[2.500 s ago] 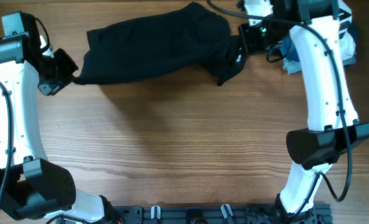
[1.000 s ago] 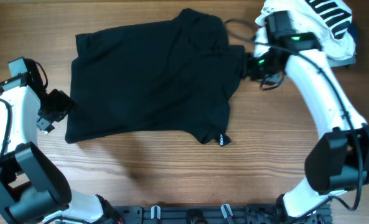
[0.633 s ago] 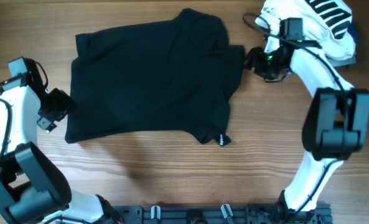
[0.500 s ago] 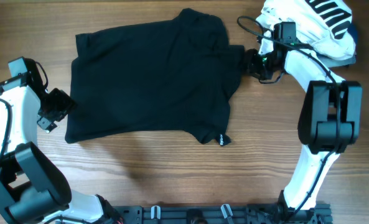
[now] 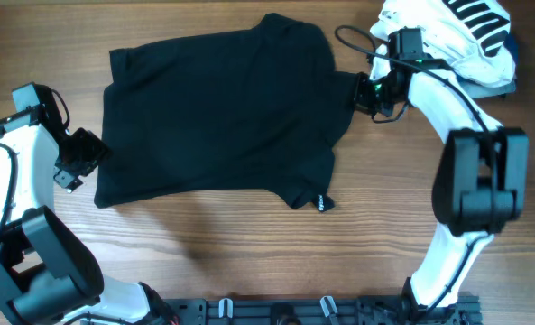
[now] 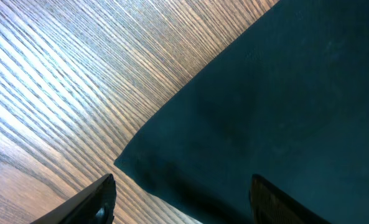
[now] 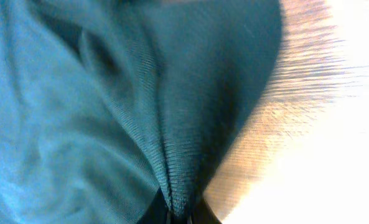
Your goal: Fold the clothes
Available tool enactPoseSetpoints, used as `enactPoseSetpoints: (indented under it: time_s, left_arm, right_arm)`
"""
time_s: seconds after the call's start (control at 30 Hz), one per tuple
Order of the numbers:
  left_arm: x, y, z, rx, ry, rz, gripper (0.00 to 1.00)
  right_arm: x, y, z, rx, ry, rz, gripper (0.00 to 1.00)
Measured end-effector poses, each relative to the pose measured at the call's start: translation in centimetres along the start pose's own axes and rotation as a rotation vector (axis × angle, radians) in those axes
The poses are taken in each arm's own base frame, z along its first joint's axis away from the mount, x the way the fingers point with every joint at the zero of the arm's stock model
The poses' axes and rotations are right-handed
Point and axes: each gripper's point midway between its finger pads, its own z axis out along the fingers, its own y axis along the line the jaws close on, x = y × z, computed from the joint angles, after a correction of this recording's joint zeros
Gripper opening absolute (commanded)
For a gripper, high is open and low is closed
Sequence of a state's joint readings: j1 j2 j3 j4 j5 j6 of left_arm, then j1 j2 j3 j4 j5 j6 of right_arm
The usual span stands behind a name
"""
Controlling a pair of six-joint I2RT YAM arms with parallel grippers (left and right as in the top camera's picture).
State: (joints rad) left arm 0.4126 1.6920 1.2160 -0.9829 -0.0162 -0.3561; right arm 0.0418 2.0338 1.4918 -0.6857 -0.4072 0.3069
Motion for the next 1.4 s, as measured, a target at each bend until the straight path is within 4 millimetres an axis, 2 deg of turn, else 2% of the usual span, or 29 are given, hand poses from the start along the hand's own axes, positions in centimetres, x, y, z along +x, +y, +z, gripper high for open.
enactPoseSetpoints:
  time_s: [0.07, 0.13, 0.17, 0.2, 0.23, 0.27, 0.37, 0.4, 0.47, 0.53, 0.63, 0.7, 0.8, 0.87, 0.97, 1.03, 1.17, 1.33, 1.4]
  left_arm:
    - [0.0, 0.0, 0.0, 0.0, 0.0, 0.0, 0.68]
    - [0.0, 0.0, 0.0, 0.0, 0.0, 0.0, 0.68]
    - [0.0, 0.0, 0.0, 0.0, 0.0, 0.0, 0.68]
    - [0.0, 0.0, 0.0, 0.0, 0.0, 0.0, 0.68]
    - [0.0, 0.0, 0.0, 0.0, 0.0, 0.0, 0.68]
    - [0.0, 0.0, 0.0, 0.0, 0.0, 0.0, 0.68]
    - [0.0, 0.0, 0.0, 0.002, 0.001, 0.0, 0.68]
    - [0.0, -0.1, 0.0, 0.003, 0.002, 0.0, 0.68]
    - [0.0, -0.1, 0.0, 0.006, 0.003, 0.0, 0.68]
    - [0.0, -0.1, 0.0, 0.006, 0.003, 0.0, 0.68]
    - [0.1, -0.1, 0.0, 0.007, 0.003, 0.0, 0.68]
    - [0.0, -0.1, 0.0, 0.006, 0.002, 0.0, 0.68]
    - [0.0, -0.2, 0.0, 0.008, 0.0, 0.0, 0.68]
    - [-0.1, -0.2, 0.0, 0.01, -0.004, 0.0, 0.68]
    - [-0.1, -0.2, 0.0, 0.01, -0.004, 0.0, 0.68]
    - [-0.1, -0.2, 0.0, 0.01, -0.005, 0.0, 0.69]
    - [-0.1, -0.2, 0.0, 0.01, -0.004, 0.0, 0.69]
    - [-0.2, -0.2, 0.0, 0.012, -0.008, -0.001, 0.69]
    - [-0.2, -0.2, 0.0, 0.012, -0.008, -0.001, 0.7]
  right_arm:
    - [-0.7, 2.0, -2.7, -0.001, -0.065, -0.055, 0.04]
    - [-0.4, 4.0, -3.4, -0.001, -0.086, -0.115, 0.05]
    - [0.1, 5.1, -3.0, 0.001, -0.082, -0.145, 0.12]
    - [1.6, 7.3, -1.6, 0.009, -0.055, -0.206, 0.27]
    - [2.2, 8.6, -0.8, 0.013, -0.054, -0.245, 0.41]
    - [3.0, 10.1, 0.2, 0.015, -0.053, -0.29, 0.63]
    - [5.9, 13.0, 3.0, 0.03, -0.014, -0.386, 0.92]
    - [6.9, 13.4, 3.9, 0.042, 0.005, -0.406, 0.94]
    - [7.6, 13.4, 4.2, 0.06, 0.021, -0.412, 0.94]
    - [7.6, 12.4, 3.9, 0.088, 0.037, -0.395, 0.94]
    - [6.1, 10.8, 2.8, 0.113, 0.032, -0.347, 0.93]
    - [5.0, 9.7, 1.6, 0.124, 0.013, -0.319, 0.85]
    - [3.3, 8.6, -0.3, 0.126, -0.03, -0.318, 0.64]
    - [3.0, 8.3, -0.4, 0.128, -0.036, -0.336, 0.59]
    - [3.1, 8.5, -0.1, 0.121, -0.027, -0.386, 0.5]
    - [3.7, 8.4, 1.0, 0.107, 0.007, -0.413, 0.44]
    - [4.8, 7.3, 3.3, 0.102, 0.077, -0.431, 0.43]
    - [5.0, 6.9, 4.1, 0.107, 0.091, -0.435, 0.43]
    - [5.3, 6.6, 4.5, 0.112, 0.107, -0.437, 0.35]
